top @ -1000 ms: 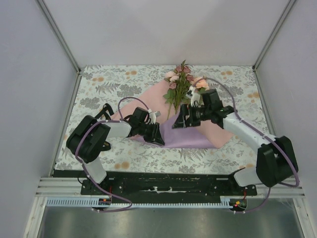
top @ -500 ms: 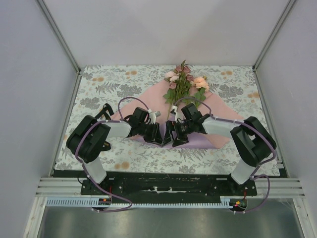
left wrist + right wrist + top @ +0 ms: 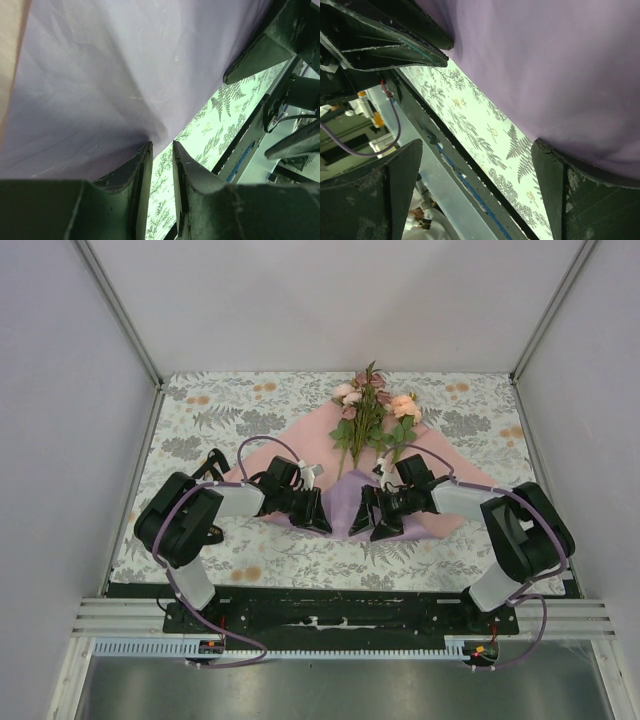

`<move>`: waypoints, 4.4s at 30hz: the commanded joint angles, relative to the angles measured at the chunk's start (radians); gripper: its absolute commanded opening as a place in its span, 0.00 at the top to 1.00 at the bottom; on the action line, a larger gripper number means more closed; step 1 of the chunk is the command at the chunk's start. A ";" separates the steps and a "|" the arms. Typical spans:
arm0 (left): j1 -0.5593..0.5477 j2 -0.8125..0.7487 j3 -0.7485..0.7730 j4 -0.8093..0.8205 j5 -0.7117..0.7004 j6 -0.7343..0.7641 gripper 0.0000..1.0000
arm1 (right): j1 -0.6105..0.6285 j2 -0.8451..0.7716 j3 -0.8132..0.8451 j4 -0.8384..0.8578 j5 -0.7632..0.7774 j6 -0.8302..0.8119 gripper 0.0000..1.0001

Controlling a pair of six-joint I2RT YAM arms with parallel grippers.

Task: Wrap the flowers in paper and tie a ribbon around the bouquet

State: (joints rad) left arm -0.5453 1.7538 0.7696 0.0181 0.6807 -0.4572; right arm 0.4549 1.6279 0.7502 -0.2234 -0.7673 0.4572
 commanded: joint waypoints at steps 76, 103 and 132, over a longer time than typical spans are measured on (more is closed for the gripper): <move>-0.057 -0.105 0.069 -0.054 0.074 0.037 0.67 | -0.229 0.055 0.104 -0.333 0.167 -0.272 0.79; 0.208 0.032 0.008 -0.395 -0.078 0.155 0.64 | -0.231 0.066 0.126 -0.372 0.272 -0.272 0.82; 0.334 -0.150 0.030 -0.587 -0.385 0.103 0.61 | -0.225 0.035 0.147 -0.401 0.263 -0.301 0.81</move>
State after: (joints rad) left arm -0.2264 1.6466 0.8112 -0.5606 0.5068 -0.3969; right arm 0.2253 1.6882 0.8688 -0.6155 -0.5186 0.1936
